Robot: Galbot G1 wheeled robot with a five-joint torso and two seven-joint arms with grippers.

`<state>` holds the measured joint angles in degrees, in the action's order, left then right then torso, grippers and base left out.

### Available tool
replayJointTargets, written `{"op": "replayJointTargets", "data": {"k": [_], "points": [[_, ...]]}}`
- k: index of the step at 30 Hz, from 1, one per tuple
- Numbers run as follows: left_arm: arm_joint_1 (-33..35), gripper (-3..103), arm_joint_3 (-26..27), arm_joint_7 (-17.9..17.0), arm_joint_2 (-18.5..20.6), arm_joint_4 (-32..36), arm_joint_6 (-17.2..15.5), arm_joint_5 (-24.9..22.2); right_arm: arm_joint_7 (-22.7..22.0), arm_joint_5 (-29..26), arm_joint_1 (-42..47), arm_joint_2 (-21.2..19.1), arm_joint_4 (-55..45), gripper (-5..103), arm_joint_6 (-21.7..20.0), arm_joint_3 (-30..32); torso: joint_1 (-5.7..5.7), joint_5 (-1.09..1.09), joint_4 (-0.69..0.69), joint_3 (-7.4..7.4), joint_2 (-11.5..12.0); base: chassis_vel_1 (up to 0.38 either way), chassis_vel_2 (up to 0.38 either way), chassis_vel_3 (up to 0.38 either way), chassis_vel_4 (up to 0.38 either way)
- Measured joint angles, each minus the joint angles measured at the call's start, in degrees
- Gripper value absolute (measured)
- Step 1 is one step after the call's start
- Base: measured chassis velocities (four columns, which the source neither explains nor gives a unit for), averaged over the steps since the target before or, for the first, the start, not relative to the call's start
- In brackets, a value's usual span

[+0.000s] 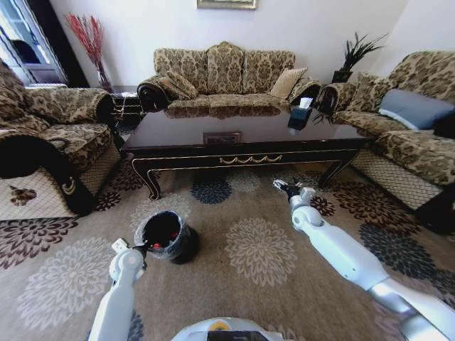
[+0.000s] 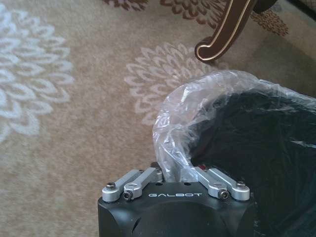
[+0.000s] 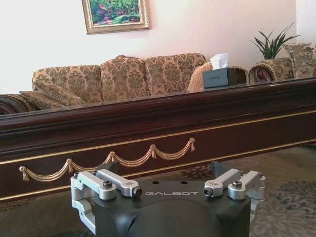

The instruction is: Move to the front of the table and pick up the trash from the floor, then place it into the trash bin.

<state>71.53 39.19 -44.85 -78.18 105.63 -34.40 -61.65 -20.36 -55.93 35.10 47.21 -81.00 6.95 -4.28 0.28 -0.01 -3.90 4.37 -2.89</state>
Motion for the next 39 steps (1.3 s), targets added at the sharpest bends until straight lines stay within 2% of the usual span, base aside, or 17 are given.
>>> {"op": "replayJointTargets", "data": {"k": [1,3,8,10,12,15,18,22,23,24,26,29,30,31,34,35,39], "points": [[0.0,17,0.0,0.0,0.0,0.0,0.0,0.0,0.0,0.0,0.0,0.0,0.0,100,0.0,0.0,0.0,0.0,0.0,0.0,0.0,0.0,0.0,0.0,0.0],[1.61,28,0.79,0.9,0.76,2.33,0.59,2.72,0.13,0.3,0.74,0.13,-0.13,100,0.1,1.04,0.0,0.02,0.0,-0.01,0.0,0.0,0.0,0.0,0.0],[5.14,43,4.01,2.59,2.47,7.69,2.35,7.17,1.9,0.53,3.05,0.29,-0.76,100,0.86,3.84,0.0,0.03,0.03,-0.01,0.0,0.0,0.0,0.0,0.0],[7.11,54,6.02,4.98,3.4,10.21,3.97,10.71,3.56,1.64,4.78,0.07,-1.31,100,1.65,5.44,0.0,0.01,0.02,-0.01,0.0,0.0,0.0,0.0,0.0],[7.93,54,6.75,6.31,3.7,11.13,4.73,12.3,4.36,2.39,5.62,-0.1,-1.62,100,2.07,6.21,0.0,0.02,0.02,-0.01,0.0,0.0,0.0,0.0,0.0],[11.03,71,9.3,10.94,4.6,14.69,7.04,16.83,6.77,5.05,9.43,-0.65,-3.65,100,3.57,9.17,0.0,0.01,0.02,0.0,0.0,0.0,0.0,0.0,0.0],[13.43,77,11.05,13.34,5.22,18.16,7.51,17.62,8.09,7.05,13.03,-0.95,-6.12,100,4.76,11.93,0.0,0.02,0.01,0.0,0.0,0.0,0.0,0.0,0.0],[16.98,96,13.43,16.63,6.81,23.48,8.17,19.73,11.77,12.16,20.88,-1.5,-12.98,100,5.2,19.9,-0.01,0.01,0.02,-0.01,-0.01,0.0,0.0,0.0,0.0],[17.75,99,13.72,19.43,7.54,23.93,10.55,21.57,12.83,13.43,23.62,-1.47,-15.18,100,5.28,22.84,-0.01,0.02,0.02,-0.01,0.0,0.0,0.0,0.0,0.0],[17.75,99,13.72,19.43,7.54,23.93,10.55,21.57,12.83,13.43,23.62,-1.47,-15.18,100,5.28,22.84,-0.01,0.02,0.02,-0.01,0.0,0.0,0.0,0.0,0.0],[19.2,100,14.21,24.67,8.34,23.95,15.39,24.45,13.84,14.72,27.25,-1.11,-18.34,100,5.36,26.6,-0.01,0.0,-0.03,-0.01,0.0,0.0,0.0,0.0,0.0],[21.69,100,15.42,33.06,8.22,22.75,22.93,28.57,14.48,16.13,32.55,-0.29,-23.05,100,6.65,29.95,-0.01,0.02,0.01,-0.01,0.0,0.0,0.0,0.0,0.0],[21.69,100,15.42,33.06,8.22,22.75,22.93,28.57,14.48,16.13,32.55,-0.29,-23.05,100,6.65,29.95,-0.01,0.02,0.01,-0.01,0.0,0.0,0.0,0.0,0.0],[22.19,100,15.61,34.88,7.77,21.97,25.94,29.74,14.58,16.72,34.11,0.03,-24.22,100,7.36,30.64,-0.01,0.01,0.02,-0.01,-0.01,0.0,0.0,0.0,0.0],[23.13,100,15.64,36.4,5.25,19.14,33.64,34.99,14.45,18.81,39.69,1.54,-27.58,100,7.76,32.99,-0.01,0.01,0.02,0.0,-0.01,0.0,0.0,0.0,0.0],[23.13,100,15.64,36.4,5.25,19.14,33.64,34.99,14.45,18.81,39.69,1.54,-27.58,100,7.76,32.99,-0.01,0.01,0.02,0.0,-0.01,0.0,0.0,0.0,0.0],[24.14,100,15.21,35.92,1.73,17.41,38.82,38.68,14.26,21.42,45.32,4.14,-30.43,100,7.63,35.83,-0.01,0.01,0.01,0.0,-0.01,0.0,0.0,0.0,0.0]]}}
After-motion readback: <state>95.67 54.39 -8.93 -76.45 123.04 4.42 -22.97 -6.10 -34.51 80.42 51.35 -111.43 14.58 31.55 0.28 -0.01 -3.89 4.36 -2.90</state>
